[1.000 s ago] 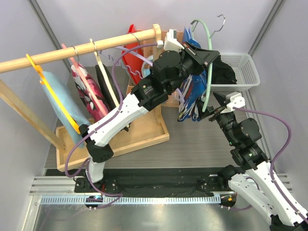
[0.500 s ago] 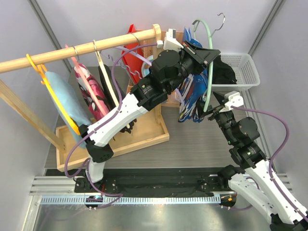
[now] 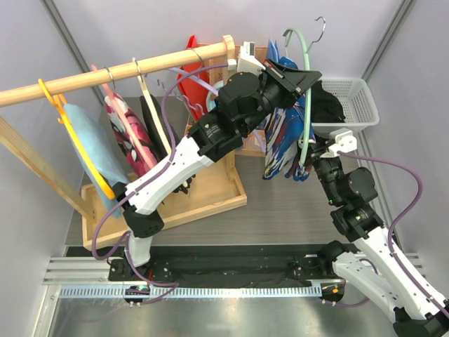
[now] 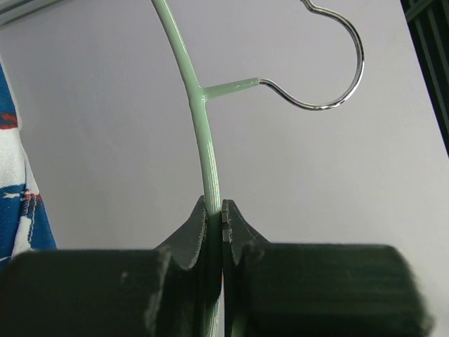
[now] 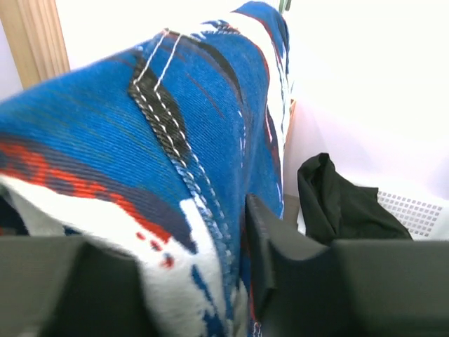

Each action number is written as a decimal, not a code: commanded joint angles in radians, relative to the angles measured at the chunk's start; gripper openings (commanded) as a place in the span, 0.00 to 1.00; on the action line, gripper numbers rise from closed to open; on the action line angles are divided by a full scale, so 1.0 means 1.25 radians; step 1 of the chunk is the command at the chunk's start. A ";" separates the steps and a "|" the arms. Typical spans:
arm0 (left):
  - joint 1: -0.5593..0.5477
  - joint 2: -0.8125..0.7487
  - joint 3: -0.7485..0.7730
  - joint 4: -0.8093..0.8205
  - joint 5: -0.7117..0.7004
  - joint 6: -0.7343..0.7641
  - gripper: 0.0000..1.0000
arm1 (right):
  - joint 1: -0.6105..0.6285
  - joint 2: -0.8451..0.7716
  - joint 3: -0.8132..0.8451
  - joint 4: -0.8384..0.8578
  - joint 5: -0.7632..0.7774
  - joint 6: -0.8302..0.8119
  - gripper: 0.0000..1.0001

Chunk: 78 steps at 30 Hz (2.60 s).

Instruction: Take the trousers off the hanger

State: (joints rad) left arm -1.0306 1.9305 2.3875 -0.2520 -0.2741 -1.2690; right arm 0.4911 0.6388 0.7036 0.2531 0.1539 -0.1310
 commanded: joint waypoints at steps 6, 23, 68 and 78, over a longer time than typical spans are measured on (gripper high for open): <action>0.049 -0.102 -0.022 0.091 -0.013 -0.024 0.00 | -0.001 -0.056 0.128 -0.037 0.000 0.012 0.05; 0.055 -0.122 -0.095 0.091 -0.024 -0.033 0.00 | -0.001 -0.059 0.284 -0.096 0.089 0.235 0.01; 0.059 -0.228 -0.408 0.146 -0.061 -0.061 0.00 | -0.001 0.125 0.732 0.026 0.368 0.246 0.01; 0.064 -0.239 -0.420 0.198 0.092 -0.095 0.00 | -0.001 0.089 0.637 0.040 0.484 0.055 0.01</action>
State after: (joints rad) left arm -1.0073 1.6562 1.8614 -0.0685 -0.2417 -1.3190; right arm 0.4900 0.7639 1.5623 0.1650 0.7025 0.0414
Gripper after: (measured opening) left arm 0.057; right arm 0.194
